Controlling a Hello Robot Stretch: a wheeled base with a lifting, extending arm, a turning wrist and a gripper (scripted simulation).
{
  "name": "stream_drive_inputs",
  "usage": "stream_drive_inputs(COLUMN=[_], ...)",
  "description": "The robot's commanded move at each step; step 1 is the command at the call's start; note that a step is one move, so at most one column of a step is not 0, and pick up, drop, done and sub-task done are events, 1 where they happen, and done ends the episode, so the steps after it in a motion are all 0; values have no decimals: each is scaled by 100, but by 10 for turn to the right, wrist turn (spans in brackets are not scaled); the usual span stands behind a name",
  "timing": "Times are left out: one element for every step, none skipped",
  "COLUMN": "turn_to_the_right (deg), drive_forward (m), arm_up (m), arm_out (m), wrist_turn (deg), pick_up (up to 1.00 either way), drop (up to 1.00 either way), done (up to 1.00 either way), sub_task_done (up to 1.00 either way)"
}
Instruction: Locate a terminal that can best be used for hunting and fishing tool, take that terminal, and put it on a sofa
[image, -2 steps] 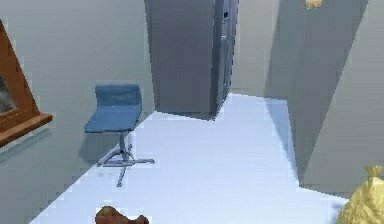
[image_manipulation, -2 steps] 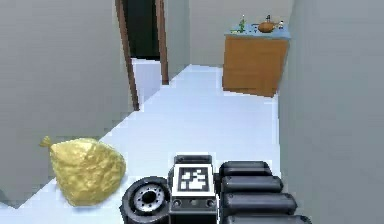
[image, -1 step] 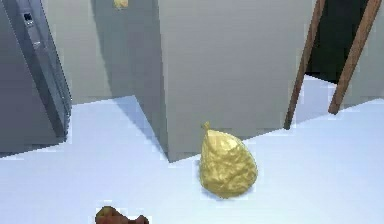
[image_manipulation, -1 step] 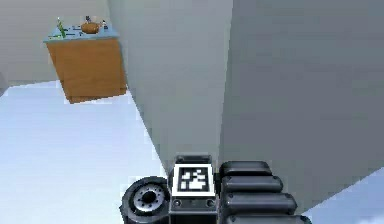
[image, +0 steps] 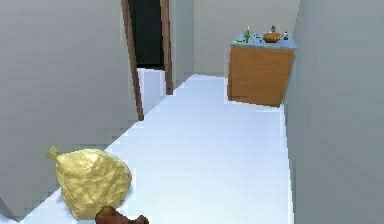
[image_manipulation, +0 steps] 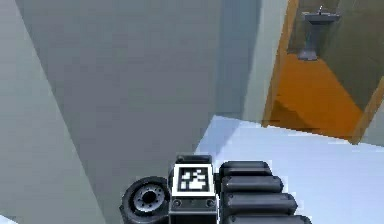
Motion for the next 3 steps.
stream_drive_inputs(turn_to_the_right=[180, 0, -180], drive_forward=[0, 25, 0], arm_up=[0, 0, 0], arm_out=[0, 0, 0], wrist_turn=[0, 0, 0], pick_up=[0, 0, 0], drop=[0, 0, 0], done=[0, 0, 0], sub_task_done=[0, 0, 0])
